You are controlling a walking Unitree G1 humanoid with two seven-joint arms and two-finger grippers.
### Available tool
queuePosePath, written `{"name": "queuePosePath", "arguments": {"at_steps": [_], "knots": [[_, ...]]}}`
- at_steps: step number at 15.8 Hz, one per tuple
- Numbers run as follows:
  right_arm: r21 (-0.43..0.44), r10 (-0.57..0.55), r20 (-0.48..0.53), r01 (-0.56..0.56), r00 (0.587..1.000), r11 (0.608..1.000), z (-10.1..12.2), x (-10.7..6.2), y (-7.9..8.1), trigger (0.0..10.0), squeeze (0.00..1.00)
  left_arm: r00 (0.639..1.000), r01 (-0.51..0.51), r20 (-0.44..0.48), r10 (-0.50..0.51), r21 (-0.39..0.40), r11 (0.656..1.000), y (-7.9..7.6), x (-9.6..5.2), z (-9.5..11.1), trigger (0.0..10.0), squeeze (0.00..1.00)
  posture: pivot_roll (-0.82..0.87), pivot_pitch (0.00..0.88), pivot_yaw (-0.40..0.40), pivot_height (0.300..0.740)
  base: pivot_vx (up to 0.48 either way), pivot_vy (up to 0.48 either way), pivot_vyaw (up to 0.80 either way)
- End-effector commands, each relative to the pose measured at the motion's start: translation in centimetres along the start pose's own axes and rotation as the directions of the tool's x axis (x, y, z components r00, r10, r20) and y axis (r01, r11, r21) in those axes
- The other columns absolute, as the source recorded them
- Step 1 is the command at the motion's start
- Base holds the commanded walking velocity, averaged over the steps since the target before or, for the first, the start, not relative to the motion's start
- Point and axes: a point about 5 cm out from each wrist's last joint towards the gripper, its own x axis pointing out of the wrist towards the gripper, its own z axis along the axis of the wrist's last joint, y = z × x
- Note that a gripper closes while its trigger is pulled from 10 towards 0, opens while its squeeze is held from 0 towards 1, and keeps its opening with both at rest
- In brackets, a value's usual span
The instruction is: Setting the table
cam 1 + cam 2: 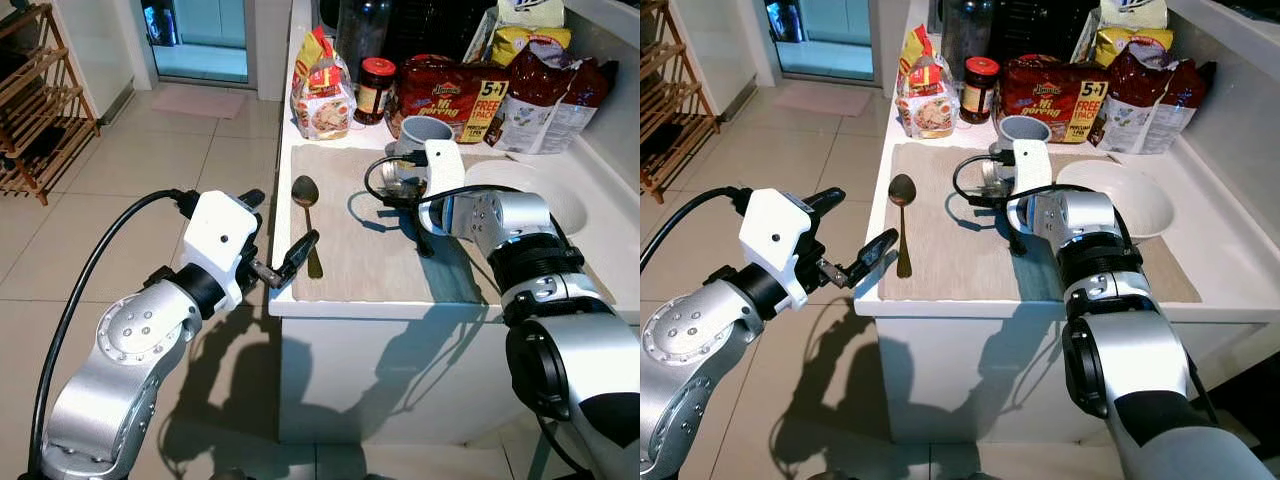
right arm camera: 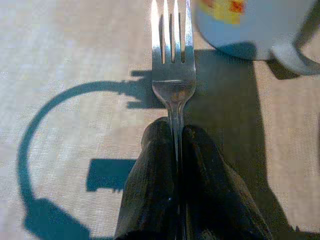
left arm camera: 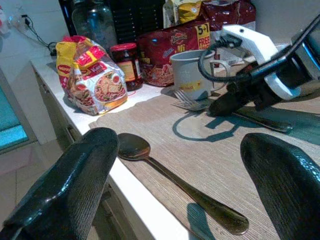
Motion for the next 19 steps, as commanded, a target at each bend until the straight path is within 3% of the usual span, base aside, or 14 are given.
{"name": "queuePosePath", "arguments": {"at_steps": [1, 5, 6, 7, 8, 9, 12, 13, 19], "knots": [[0.005, 0.028, 0.035, -0.028, 0.999, 1.000, 1.0, -0.5, 0.2, 0.0, 0.00, 1.000, 0.013, 0.012, -0.013, 0.004, 1.000, 0.0, 0.0, 0.4, 10.0, 0.00, 0.08, 0.000, -0.086, 0.740, 0.000, 0.000, 0.00], [-0.021, 0.197, 0.193, -0.197, 0.961, 0.980, 3.8, -3.5, 2.6, 0.0, 0.00, 0.999, -0.012, 0.045, 0.013, -0.023, 1.000, 0.3, -0.4, 0.7, 10.0, 0.00, 0.08, 0.000, -0.083, 0.740, 0.000, 0.000, 0.00], [-0.092, 0.275, 0.300, -0.259, 0.913, 0.961, 4.4, -5.4, 3.6, 0.0, 0.00, 0.993, -0.081, 0.073, 0.088, -0.092, 0.993, 0.7, -0.3, 0.8, 10.0, 0.00, 0.08, 0.000, -0.079, 0.740, 0.000, 0.000, 0.00], [-0.148, 0.304, 0.399, -0.266, 0.865, 0.952, 4.5, -6.7, 4.0, 2.7, 0.00, 0.985, -0.141, 0.083, 0.152, -0.122, 0.982, 1.0, -0.1, 0.8, 10.0, 0.00, 0.07, 0.000, -0.078, 0.740, 0.000, 0.000, 0.00], [-0.173, 0.297, 0.445, -0.244, 0.845, 0.954, 4.5, -7.1, 3.9, 3.9, 0.00, 0.984, -0.150, 0.083, 0.160, -0.120, 0.981, 1.0, 0.0, 0.7, 10.0, 0.00, 0.07, 0.000, -0.079, 0.740, 0.000, 0.000, 0.00], [-0.203, 0.286, 0.518, -0.209, 0.806, 0.957, 4.3, -7.9, 3.8, 10.0, 0.00, 0.985, -0.145, 0.079, 0.155, -0.118, 0.982, 0.5, 0.3, 0.6, 10.0, 0.00, 0.07, 0.000, -0.080, 0.740, 0.000, 0.000, 0.00], [-0.159, 0.282, 0.588, -0.233, 0.758, 0.959, 2.0, -9.0, 3.6, 10.0, 0.00, 0.987, -0.128, 0.079, 0.141, -0.151, 0.980, -0.2, 0.5, 0.5, 10.0, 0.00, 0.06, 0.000, -0.077, 0.740, -0.226, 0.000, 0.00], [-0.145, 0.284, 0.630, -0.250, 0.723, 0.957, 0.9, -9.8, 3.9, 10.0, 0.00, 0.986, -0.131, 0.079, 0.144, -0.149, 0.980, -0.3, 0.5, 0.6, 10.0, 0.00, 0.06, 0.000, -0.076, 0.740, -0.394, 0.000, 0.00], [-0.183, 0.340, 0.686, -0.299, 0.643, 0.936, -1.7, -11.5, 4.7, 10.0, 0.00, 0.984, -0.151, 0.076, 0.163, -0.138, 0.979, -0.5, 0.3, 0.2, 10.0, 0.00, 0.06, 0.000, -0.084, 0.740, -0.111, 0.000, 0.00]]}}
